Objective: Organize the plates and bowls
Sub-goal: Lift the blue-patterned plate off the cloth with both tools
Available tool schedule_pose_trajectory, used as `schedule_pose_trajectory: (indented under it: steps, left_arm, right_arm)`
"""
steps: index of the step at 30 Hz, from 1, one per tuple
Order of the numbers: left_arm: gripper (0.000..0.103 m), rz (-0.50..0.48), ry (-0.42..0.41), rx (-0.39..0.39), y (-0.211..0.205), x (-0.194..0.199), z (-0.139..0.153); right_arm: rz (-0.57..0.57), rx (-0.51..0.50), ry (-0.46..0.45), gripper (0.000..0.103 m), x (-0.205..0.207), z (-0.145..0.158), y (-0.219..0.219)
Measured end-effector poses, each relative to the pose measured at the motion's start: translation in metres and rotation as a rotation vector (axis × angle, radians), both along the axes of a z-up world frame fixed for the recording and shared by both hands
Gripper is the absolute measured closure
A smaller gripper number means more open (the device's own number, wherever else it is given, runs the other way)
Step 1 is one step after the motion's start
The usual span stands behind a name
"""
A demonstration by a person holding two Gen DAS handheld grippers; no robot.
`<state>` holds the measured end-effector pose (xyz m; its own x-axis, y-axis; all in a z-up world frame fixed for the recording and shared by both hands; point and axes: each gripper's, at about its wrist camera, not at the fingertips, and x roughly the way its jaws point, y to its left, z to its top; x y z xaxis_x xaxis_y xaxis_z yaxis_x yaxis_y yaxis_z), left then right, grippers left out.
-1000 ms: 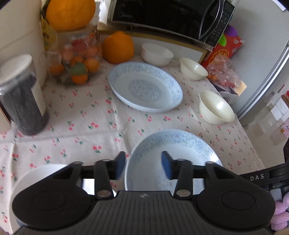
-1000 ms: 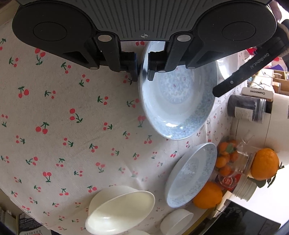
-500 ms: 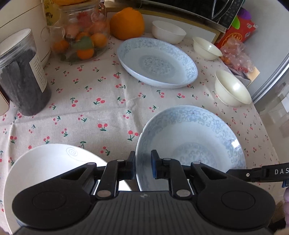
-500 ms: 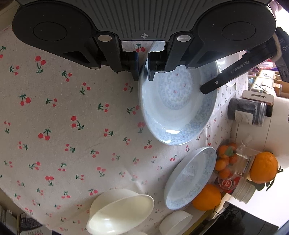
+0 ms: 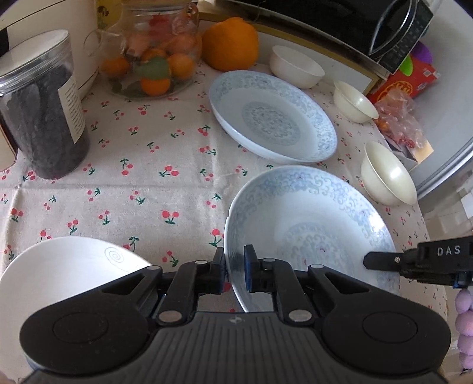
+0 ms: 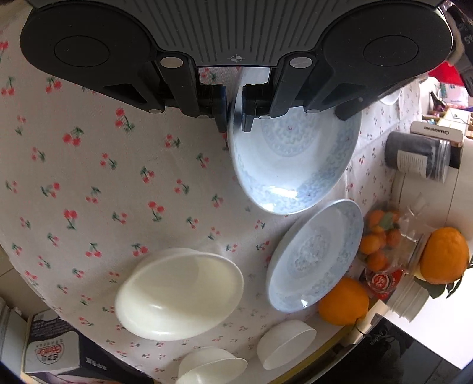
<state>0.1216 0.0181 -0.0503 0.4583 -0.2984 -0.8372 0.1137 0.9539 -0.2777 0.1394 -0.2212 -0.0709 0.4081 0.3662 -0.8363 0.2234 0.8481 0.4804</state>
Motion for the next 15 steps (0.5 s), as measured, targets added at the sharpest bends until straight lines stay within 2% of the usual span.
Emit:
schedule_pose_trajectory:
  steps: [15]
  left_arm:
    - [0.094, 0.007, 0.016, 0.014, -0.002, 0.002, 0.0002]
  right_arm:
    - [0.034, -0.003, 0.0, 0.089, 0.0091, -0.0088, 0.0]
